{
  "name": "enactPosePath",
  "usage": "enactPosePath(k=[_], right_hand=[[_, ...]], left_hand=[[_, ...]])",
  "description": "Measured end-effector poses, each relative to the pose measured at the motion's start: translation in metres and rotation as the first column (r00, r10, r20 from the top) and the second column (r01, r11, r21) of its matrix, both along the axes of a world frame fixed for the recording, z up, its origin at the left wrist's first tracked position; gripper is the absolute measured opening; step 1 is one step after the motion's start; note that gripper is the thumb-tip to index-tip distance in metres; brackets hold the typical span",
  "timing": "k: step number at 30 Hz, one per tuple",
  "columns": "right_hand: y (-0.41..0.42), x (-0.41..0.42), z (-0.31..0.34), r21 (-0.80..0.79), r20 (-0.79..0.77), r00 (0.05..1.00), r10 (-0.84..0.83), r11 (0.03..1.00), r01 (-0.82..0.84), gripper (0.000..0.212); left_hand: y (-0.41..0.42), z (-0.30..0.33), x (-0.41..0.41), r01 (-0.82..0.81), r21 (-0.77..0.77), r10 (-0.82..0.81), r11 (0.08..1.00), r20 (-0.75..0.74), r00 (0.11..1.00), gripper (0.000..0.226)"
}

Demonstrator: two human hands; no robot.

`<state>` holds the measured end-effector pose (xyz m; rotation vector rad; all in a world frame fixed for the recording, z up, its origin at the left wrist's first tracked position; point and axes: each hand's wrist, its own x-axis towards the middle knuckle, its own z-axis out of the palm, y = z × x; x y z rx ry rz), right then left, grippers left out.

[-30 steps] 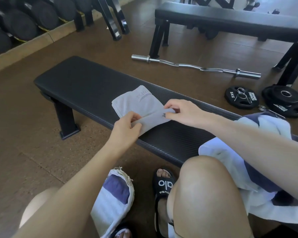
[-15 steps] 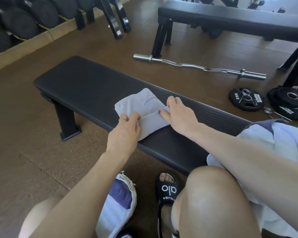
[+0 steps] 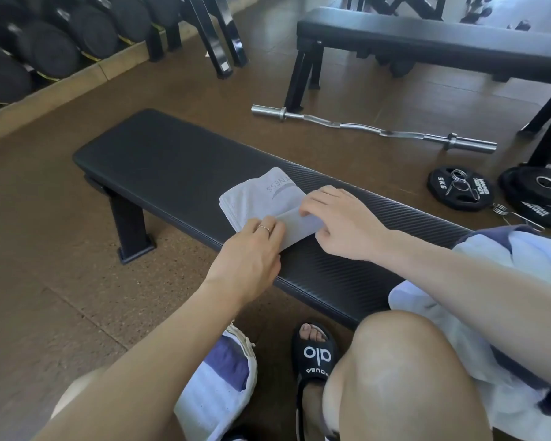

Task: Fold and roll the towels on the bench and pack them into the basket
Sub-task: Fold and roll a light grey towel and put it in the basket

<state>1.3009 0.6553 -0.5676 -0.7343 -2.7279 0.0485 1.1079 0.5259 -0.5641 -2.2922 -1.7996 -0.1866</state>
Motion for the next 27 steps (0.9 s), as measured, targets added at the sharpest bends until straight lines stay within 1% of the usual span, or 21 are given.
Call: enactPosePath(k=[2,3,5,7,8,9,10,11,13,14,16,18,20,22,27], right_hand=[[0.004,0.009,-0.002,-0.165,0.008,1.000,-0.010,0.986,0.012,0.056],[0.006,0.011,-0.002,-0.252,0.014,1.000,-0.026,0.967,0.029,0.059],[0.007,0.009,-0.001,-0.401,0.013,0.997,-0.077,0.913,0.076,0.057],[0.011,0.004,0.004,-0.464,0.000,0.994,-0.112,0.880,0.099,0.049],[0.014,0.002,0.008,-0.490,-0.012,0.993,-0.118,0.866,0.097,0.043],[0.018,-0.001,0.013,-0.522,-0.022,0.992,-0.126,0.848,0.096,0.038],[0.022,-0.004,0.018,-0.558,-0.032,0.990,-0.140,0.824,0.099,0.034],[0.027,-0.007,0.022,-0.600,-0.032,0.986,-0.163,0.792,0.111,0.029],[0.038,-0.017,0.029,-0.712,-0.009,0.976,-0.217,0.687,0.145,0.016],[0.043,-0.022,0.029,-0.765,0.012,0.970,-0.243,0.622,0.166,0.012],[0.054,-0.030,0.030,-0.836,0.065,0.949,-0.307,0.503,0.220,0.020],[0.061,-0.037,0.029,-0.856,0.111,0.930,-0.350,0.443,0.268,0.030],[0.064,-0.042,0.028,-0.855,0.134,0.922,-0.364,0.428,0.293,0.029],[0.064,-0.047,0.027,-0.851,0.151,0.909,-0.388,0.417,0.320,0.026],[0.063,-0.060,0.025,-0.850,0.164,0.874,-0.457,0.384,0.360,0.028]], left_hand=[[0.000,-0.002,-0.002,-0.007,0.002,0.007,1.000,-0.010,1.000,0.030],[0.001,-0.002,-0.002,-0.003,-0.002,0.003,1.000,-0.005,1.000,0.031],[0.002,-0.004,-0.004,0.020,-0.003,-0.020,1.000,-0.014,1.000,0.034],[0.003,0.000,-0.007,0.015,-0.008,-0.015,1.000,-0.005,1.000,0.033],[0.006,0.002,-0.011,-0.008,-0.015,0.009,1.000,0.063,0.998,0.032],[0.009,0.006,-0.016,-0.042,-0.042,0.049,0.998,0.176,0.983,0.032],[0.013,0.011,-0.022,-0.089,-0.100,0.116,0.991,0.308,0.944,0.033],[0.017,0.015,-0.029,-0.129,-0.158,0.186,0.979,0.429,0.884,0.032],[0.025,0.019,-0.046,-0.165,-0.241,0.279,0.956,0.587,0.760,0.027],[0.029,0.019,-0.053,-0.177,-0.277,0.318,0.945,0.634,0.705,0.024],[0.035,0.016,-0.063,-0.201,-0.356,0.402,0.913,0.689,0.603,0.020],[0.039,0.012,-0.066,-0.224,-0.401,0.455,0.889,0.707,0.542,0.017],[0.044,0.009,-0.065,-0.246,-0.387,0.457,0.889,0.697,0.552,0.015],[0.049,0.007,-0.064,-0.277,-0.366,0.458,0.889,0.664,0.591,0.015],[0.058,0.003,-0.062,-0.339,-0.331,0.471,0.881,0.546,0.693,0.016]])
